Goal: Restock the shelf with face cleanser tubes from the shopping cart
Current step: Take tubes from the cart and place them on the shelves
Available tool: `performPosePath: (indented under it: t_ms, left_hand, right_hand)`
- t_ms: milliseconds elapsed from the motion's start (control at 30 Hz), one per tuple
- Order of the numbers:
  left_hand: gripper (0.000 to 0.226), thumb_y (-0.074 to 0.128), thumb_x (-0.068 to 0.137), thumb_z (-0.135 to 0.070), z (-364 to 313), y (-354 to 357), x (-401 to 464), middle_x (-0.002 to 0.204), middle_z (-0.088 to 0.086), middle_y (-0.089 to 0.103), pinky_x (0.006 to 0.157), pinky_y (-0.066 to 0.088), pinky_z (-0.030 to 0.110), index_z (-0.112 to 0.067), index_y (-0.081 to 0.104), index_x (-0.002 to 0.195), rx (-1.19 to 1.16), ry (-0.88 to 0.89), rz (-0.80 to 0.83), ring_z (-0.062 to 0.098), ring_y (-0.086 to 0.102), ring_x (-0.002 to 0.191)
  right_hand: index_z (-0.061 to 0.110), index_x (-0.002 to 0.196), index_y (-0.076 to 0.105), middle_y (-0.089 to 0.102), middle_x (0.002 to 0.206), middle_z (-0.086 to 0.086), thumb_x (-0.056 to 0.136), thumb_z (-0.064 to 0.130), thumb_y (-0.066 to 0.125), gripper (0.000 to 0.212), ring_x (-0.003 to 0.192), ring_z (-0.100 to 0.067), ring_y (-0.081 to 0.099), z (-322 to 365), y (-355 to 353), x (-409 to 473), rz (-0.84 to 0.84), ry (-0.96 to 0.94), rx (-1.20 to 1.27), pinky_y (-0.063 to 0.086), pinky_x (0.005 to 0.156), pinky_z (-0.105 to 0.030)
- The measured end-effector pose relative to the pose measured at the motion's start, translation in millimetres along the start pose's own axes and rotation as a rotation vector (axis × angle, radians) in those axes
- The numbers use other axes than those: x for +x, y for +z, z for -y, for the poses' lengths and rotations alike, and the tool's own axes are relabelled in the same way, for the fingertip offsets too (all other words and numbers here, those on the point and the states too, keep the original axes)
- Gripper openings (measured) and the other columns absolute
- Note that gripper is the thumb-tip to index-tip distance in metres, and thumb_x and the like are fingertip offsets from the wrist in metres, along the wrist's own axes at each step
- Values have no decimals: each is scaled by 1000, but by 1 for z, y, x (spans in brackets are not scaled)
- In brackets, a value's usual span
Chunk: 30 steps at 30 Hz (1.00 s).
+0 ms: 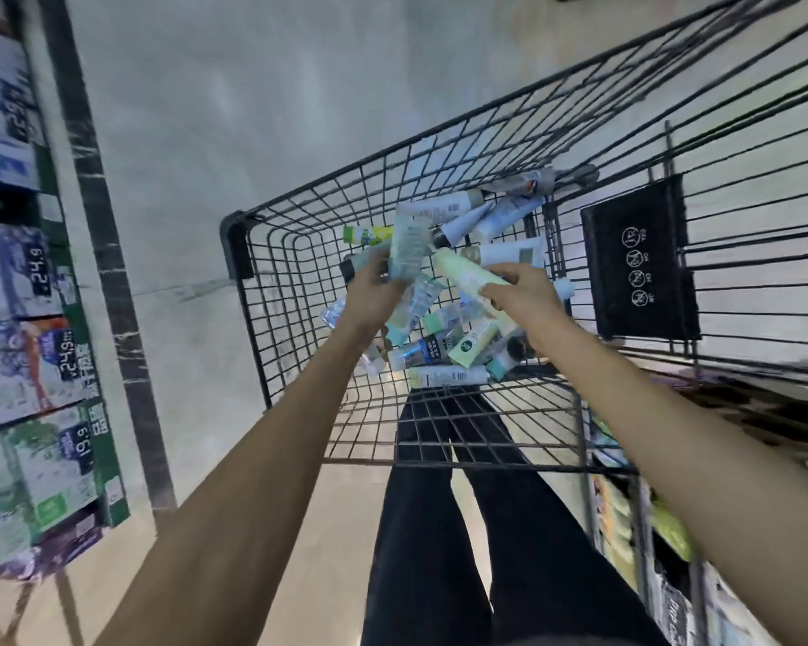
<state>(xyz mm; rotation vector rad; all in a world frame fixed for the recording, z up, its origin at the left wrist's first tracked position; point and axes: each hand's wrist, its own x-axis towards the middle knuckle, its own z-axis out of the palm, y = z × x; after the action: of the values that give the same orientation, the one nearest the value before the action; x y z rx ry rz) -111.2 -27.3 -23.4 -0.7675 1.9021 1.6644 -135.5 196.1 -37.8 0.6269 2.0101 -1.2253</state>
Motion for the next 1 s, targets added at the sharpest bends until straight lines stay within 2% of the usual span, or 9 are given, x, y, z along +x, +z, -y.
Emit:
performPosePath:
  t_ms: [67, 267, 367, 467, 567, 700, 767, 900, 1000]
  left_hand:
    - [40, 61, 88, -8, -22, -3, -29, 118, 4, 68, 95, 56, 53, -34, 57, 118, -93, -45, -10, 30, 67, 108]
    - [32, 53, 96, 3, -77, -5, -114, 96, 1, 73, 63, 56, 32, -10, 58, 125, -386, -94, -12, 13, 70, 77]
    - [55, 75, 86, -5, -96, -3, -154, 111, 8, 70, 72, 58, 36, -11, 48, 133, -334, -50, -16, 20, 70, 89]
    - [72, 76, 80, 5, -111, -2, -183, 120, 14, 69, 77, 61, 38, -13, 35, 136, -337, -16, -31, 22, 73, 92]
    - [65, 69, 82, 12, -126, 0, -206, 115, 15, 72, 78, 60, 39, -14, 34, 130, -366, 53, -2, 23, 73, 92]
    - [48, 69, 84, 5, -146, 3, -227, 126, 21, 65, 79, 59, 44, -17, 51, 123, -421, 126, 110, 37, 70, 105]
    - [50, 70, 81, -1, -151, 5, -233, 128, 21, 64, 91, 57, 56, -11, 58, 128, -425, 143, 162, 44, 67, 113]
    - [42, 62, 89, 1, -159, 7, -245, 111, 14, 72, 95, 51, 61, -2, 60, 130, -340, 170, 239, 36, 66, 100]
    - [35, 60, 93, 1, -165, 9, -258, 115, 14, 74, 89, 54, 56, -6, 62, 127, -259, 212, 329, 36, 64, 101]
  right_hand:
    - [15, 126, 71, 71, 120, -6, 85, 10, 78, 42, 78, -13, 67, 14, -12, -27, -7, -5, 85, 49, 62, -18]
    - [18, 107, 74, 73, 112, -9, 84, 3, 79, 28, 89, -26, 72, 53, -50, -116, -35, -49, 386, 58, 66, -32]
    - [20, 109, 74, 74, 106, -6, 85, 1, 78, 31, 90, -27, 73, 63, -65, -153, -55, -75, 478, 61, 75, -37]
    - [17, 116, 74, 76, 110, -10, 82, 1, 82, 39, 90, -27, 76, 67, -78, -181, -68, -101, 549, 62, 88, -42]
    - [14, 110, 73, 77, 103, -10, 82, -1, 81, 32, 88, -26, 76, 72, -89, -208, -82, -148, 615, 63, 79, -33]
    - [8, 101, 76, 77, 98, -14, 81, 3, 83, 22, 94, -37, 72, 72, -100, -243, -139, -241, 713, 59, 82, -40]
    - [8, 97, 78, 77, 94, -13, 79, 7, 85, 19, 90, -33, 69, 70, -103, -263, -185, -269, 790, 56, 83, -43]
    - [2, 97, 73, 76, 106, -20, 70, 17, 89, 34, 95, -33, 71, 66, -101, -305, -276, -269, 1013, 58, 88, -43]
    - [5, 100, 67, 72, 106, -17, 81, 13, 81, 24, 101, -33, 68, 62, -97, -338, -315, -297, 1155, 56, 98, -50]
